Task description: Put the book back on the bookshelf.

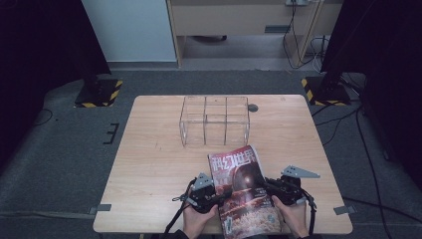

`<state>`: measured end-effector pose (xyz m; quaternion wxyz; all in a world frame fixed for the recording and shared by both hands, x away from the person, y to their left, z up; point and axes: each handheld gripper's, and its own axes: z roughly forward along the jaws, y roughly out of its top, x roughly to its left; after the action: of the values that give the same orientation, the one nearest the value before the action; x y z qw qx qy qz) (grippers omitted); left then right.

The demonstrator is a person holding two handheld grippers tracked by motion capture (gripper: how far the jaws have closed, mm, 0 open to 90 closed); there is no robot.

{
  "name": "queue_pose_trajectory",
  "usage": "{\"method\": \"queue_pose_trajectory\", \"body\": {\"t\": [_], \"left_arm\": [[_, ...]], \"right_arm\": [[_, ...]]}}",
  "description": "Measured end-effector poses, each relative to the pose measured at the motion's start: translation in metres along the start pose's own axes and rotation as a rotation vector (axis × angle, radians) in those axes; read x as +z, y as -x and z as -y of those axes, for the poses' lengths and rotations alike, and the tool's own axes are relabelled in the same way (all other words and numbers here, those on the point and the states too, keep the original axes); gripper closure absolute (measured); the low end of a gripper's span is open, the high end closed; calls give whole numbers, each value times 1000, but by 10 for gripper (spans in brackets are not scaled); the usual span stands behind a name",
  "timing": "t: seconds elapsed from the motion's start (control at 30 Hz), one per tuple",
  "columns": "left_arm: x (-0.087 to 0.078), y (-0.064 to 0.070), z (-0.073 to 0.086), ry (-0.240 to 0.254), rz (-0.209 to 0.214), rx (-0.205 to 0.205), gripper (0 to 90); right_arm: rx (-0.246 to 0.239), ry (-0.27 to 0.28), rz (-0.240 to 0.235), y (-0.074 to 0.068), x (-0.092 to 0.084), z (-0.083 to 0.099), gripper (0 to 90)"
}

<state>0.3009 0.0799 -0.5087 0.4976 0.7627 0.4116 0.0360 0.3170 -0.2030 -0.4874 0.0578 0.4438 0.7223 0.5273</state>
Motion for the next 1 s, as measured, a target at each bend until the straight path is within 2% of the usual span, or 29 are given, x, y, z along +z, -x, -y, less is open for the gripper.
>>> {"method": "queue_pose_trajectory", "body": {"t": [0.33,0.47,0.53,0.67,0.8,0.9,1.0], "left_arm": [[-12,-4,-9,6,0,-11,763],[-19,-4,-15,14,0,-1,789],[-23,-4,-18,23,4,-2,800],[-31,-4,-23,44,13,-2,828],[-39,1,-30,55,6,33,838],[-45,4,-33,59,6,53,838],[-51,3,-37,75,7,53,838]], "right_arm": [[7,-39,35,6,7,3,722],[27,-42,25,8,11,6,680],[23,-42,23,9,12,6,634],[45,-43,5,10,15,8,558],[13,-45,10,9,18,9,492],[-16,-39,41,9,19,10,429],[-19,-28,64,11,18,10,357]]}}
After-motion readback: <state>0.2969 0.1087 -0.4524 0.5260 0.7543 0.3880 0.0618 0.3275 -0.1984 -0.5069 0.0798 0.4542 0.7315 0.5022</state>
